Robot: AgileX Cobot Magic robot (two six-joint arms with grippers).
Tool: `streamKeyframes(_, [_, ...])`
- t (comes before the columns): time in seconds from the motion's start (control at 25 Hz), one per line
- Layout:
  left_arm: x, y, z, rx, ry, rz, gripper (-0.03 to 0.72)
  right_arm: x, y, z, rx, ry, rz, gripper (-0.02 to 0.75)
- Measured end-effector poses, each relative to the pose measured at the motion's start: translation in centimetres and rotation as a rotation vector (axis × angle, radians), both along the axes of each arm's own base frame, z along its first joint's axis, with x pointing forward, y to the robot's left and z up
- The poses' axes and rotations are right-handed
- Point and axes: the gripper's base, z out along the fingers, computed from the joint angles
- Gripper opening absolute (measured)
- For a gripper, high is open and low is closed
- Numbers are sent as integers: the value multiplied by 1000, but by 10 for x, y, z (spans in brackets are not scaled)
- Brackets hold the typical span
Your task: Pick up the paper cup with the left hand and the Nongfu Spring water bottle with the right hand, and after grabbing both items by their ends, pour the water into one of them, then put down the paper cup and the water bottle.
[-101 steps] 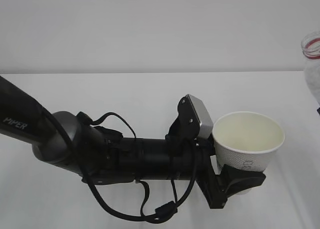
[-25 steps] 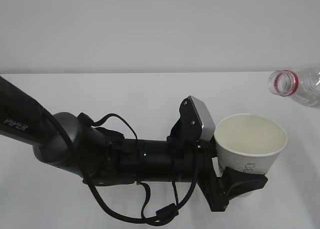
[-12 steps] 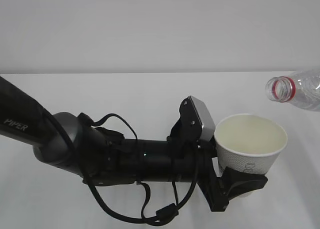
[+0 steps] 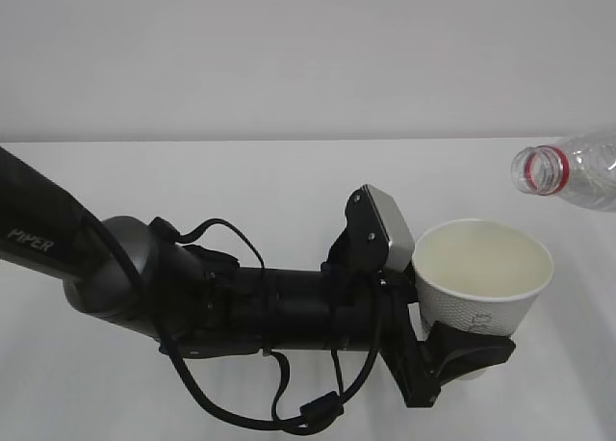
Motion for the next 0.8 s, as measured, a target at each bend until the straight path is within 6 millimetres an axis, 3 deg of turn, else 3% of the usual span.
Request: streamKeyframes(0.8, [0, 0, 0, 0, 0, 0, 546, 0, 0, 3, -32, -31, 5, 458])
